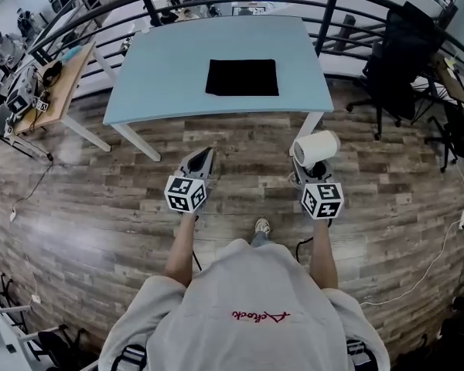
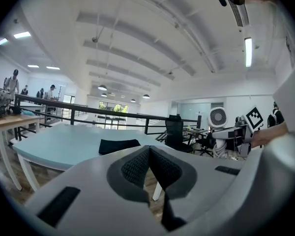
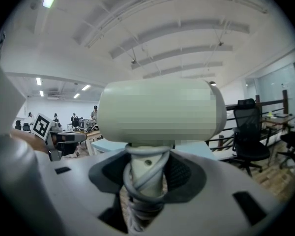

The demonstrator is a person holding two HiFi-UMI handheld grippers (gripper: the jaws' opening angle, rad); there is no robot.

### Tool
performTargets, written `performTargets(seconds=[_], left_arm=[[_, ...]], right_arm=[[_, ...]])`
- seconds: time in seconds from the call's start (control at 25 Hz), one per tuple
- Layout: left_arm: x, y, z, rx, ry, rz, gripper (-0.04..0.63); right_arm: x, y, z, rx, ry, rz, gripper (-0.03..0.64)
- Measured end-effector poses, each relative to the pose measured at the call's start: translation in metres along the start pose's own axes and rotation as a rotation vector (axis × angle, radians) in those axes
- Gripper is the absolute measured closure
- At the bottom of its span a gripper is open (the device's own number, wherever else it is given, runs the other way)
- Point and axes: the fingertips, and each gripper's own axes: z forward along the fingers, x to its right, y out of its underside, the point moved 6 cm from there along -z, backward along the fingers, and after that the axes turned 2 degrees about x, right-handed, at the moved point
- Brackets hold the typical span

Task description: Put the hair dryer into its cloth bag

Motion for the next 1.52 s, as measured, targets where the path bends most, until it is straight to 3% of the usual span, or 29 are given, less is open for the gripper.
performTargets(seconds=[0.76,1.52], left_arm=[[-0.009,-0.009,0.156,-0.022,-0.015,-0.002,0.589],[-0.014,0.006,0.172,-0.044,-0.035,-0.022,0.589]], right_arm=[[0.111,-0.018,0.106,-0.013,-0.052,0.013,0.416],[0.117,0.000,0.126,-0.046,-0.093,0.028,0.416]])
